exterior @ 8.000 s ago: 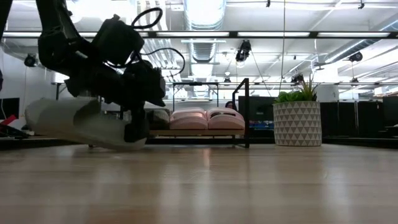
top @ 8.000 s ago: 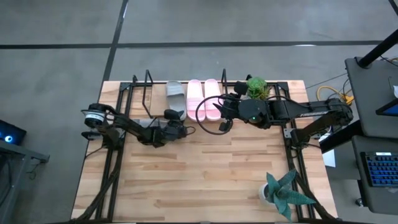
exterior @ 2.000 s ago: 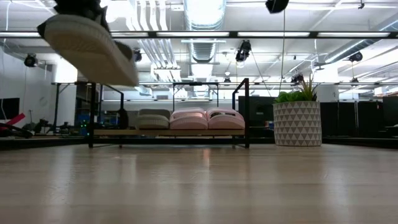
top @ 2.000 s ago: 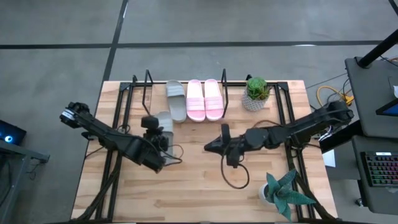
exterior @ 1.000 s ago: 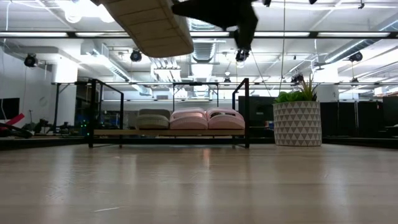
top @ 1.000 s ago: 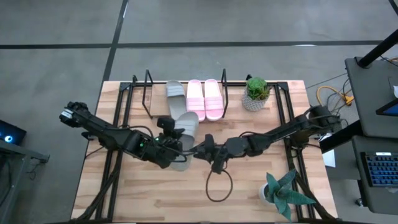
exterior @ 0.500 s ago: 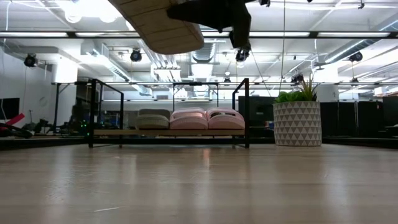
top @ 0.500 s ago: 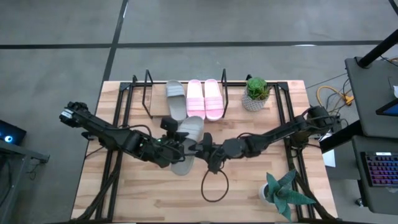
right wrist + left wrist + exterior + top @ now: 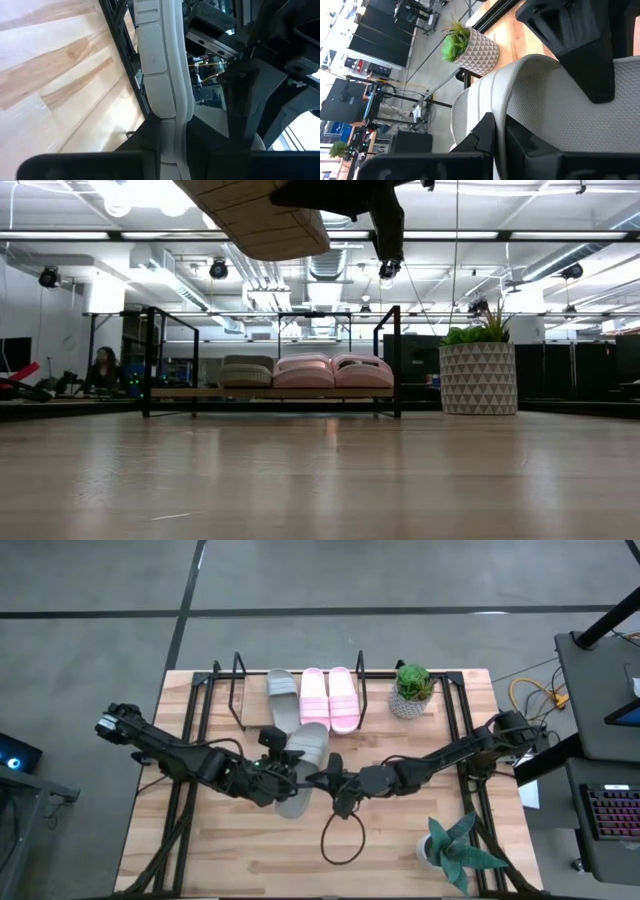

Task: Pick and place slides into the shelf
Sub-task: Put the gray slide on the shelf

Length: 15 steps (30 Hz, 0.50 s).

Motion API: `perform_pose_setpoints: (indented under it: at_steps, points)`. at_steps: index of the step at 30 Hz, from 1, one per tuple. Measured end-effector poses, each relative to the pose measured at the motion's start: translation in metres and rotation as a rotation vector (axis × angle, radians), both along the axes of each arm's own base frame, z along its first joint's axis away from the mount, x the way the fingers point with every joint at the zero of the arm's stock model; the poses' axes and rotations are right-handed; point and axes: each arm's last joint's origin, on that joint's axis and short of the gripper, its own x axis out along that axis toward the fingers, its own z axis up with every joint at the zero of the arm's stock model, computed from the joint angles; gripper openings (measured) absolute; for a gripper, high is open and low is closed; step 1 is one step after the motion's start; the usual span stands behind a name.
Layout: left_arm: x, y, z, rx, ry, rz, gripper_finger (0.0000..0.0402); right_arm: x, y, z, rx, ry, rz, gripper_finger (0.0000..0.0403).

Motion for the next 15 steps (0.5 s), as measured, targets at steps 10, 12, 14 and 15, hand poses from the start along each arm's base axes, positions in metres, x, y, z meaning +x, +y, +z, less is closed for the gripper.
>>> perform_pose_setpoints:
  at_steps: [10, 12, 14, 15]
  points:
    - [-0.017, 0.006, 0.018, -0.019, -0.050, -0.011, 0.0125, -0.001, -0.009, 0.000, -0.036, -0.006, -0.178, 0.0041]
    - [-0.023, 0.005, 0.022, -0.026, -0.062, -0.023, 0.0165, -0.001, -0.013, 0.000, -0.038, -0.008, -0.200, 0.0041]
    - [-0.030, 0.002, 0.027, -0.037, -0.082, -0.041, 0.0198, 0.000, -0.018, -0.002, -0.042, -0.001, -0.216, 0.0041]
    - [-0.033, 0.000, 0.029, -0.041, -0.088, -0.056, 0.0212, 0.000, -0.021, -0.003, -0.043, 0.004, -0.224, 0.0041]
